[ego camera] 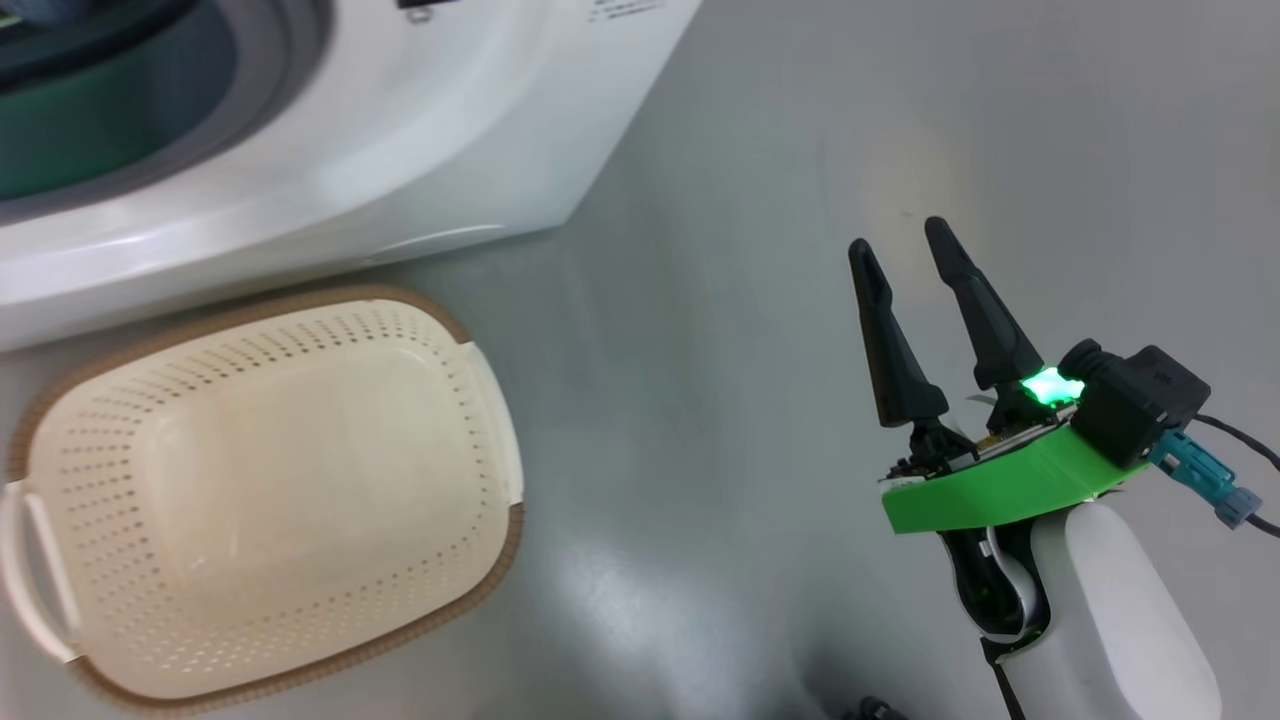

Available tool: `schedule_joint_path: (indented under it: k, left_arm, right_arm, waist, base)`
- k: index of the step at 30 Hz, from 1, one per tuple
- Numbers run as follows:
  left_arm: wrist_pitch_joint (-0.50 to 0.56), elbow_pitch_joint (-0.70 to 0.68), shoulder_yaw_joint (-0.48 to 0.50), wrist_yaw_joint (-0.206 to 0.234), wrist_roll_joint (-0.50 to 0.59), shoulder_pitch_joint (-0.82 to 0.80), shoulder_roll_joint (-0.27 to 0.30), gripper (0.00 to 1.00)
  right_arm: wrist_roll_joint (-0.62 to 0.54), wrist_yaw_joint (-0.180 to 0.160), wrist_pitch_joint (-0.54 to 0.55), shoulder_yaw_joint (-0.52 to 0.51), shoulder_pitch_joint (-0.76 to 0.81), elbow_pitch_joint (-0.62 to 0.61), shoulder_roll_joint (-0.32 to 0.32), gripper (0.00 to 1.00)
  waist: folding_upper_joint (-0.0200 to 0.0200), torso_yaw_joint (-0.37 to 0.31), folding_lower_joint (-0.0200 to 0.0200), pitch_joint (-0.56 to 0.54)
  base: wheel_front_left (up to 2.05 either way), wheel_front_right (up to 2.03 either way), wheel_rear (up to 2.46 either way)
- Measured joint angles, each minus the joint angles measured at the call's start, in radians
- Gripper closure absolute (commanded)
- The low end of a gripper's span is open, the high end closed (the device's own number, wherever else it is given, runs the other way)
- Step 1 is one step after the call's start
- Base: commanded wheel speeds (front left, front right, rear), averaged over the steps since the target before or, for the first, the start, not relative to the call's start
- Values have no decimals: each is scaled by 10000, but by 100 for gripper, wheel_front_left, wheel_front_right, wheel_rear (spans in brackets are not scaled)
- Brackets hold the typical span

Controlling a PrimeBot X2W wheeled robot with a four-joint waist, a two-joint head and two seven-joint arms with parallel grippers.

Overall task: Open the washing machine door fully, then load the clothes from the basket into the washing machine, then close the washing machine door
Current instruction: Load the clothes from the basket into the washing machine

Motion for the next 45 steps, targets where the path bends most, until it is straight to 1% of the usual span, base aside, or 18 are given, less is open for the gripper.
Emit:
schedule_joint_path:
  k: [7, 10, 12, 13, 14, 15, 24, 31, 34, 39, 42, 45]
  left_arm:
    - [-472, 874, -307, -8, 311, -1203, 357, 100]
    - [-410, 1371, -639, -10, 573, -1417, 453, 100]
    - [-125, 1743, -773, -10, 631, -1569, 462, 100]
    - [35, 1921, -794, -10, 602, -1631, 456, 82]
    - [192, 2088, -819, -10, 571, -1693, 449, 25]
    - [295, 2220, -838, -10, 525, -1749, 433, 0]
    - [276, 2594, -1174, -10, 52, -1754, 15, 0]
    - [-374, 2290, -1392, -10, -458, -891, -150, 0]
    - [-686, 1927, -1499, -10, -656, -232, -136, 0]
    - [-819, 1024, -1475, -10, -922, 871, -127, 0]
    - [-842, 309, -1129, -10, -922, 1515, -102, 0]
    - [-844, -385, -652, 4, -652, 2324, -140, 0]
  right_arm:
    - [272, 0, 0, 102, -89, -98, 21, 0]
    - [343, 0, 0, 150, -92, -100, 25, 0]
    - [343, 0, 0, 186, -98, -96, 33, 0]
    - [343, 0, 0, 188, -98, -96, 36, 0]
    - [343, 0, 0, 186, -98, -96, 36, 0]
    - [343, 0, 0, 186, -98, -92, 36, 0]
    - [249, 0, 0, 127, -97, -21, 46, 0]
    - [174, 0, 0, 100, -98, 90, 46, 0]
    - [173, 0, 0, 75, -92, 207, 44, 0]
    - [127, 0, 0, -59, -41, 364, 42, 0]
    - [-117, 0, 0, -128, 59, 433, 42, 0]
    - [-125, 0, 0, -134, 205, 550, 15, 0]
  waist:
    - [0, -475, 0, 404]
    - [0, -654, 0, 501]
    - [0, -769, 0, 531]
    - [0, -815, 1, 535]
    - [0, -851, 0, 532]
    - [0, -871, 0, 516]
    - [0, -694, 0, 163]
    - [0, -440, 0, -215]
    - [0, -331, 0, -487]
    - [1, -113, 0, -1009]
    - [0, 39, 0, -1348]
    - [0, 204, 0, -1712]
  base:
    - [0, 0, 0]
    - [0, 0, 0]
    - [0, 0, 0]
    - [0, 0, 0]
    - [0, 0, 0]
    - [0, 0, 0]
    - [0, 0, 0]
    - [0, 0, 0]
    - [0, 0, 0]
    - [0, 0, 0]
    - [0, 0, 0]
    - [0, 0, 0]
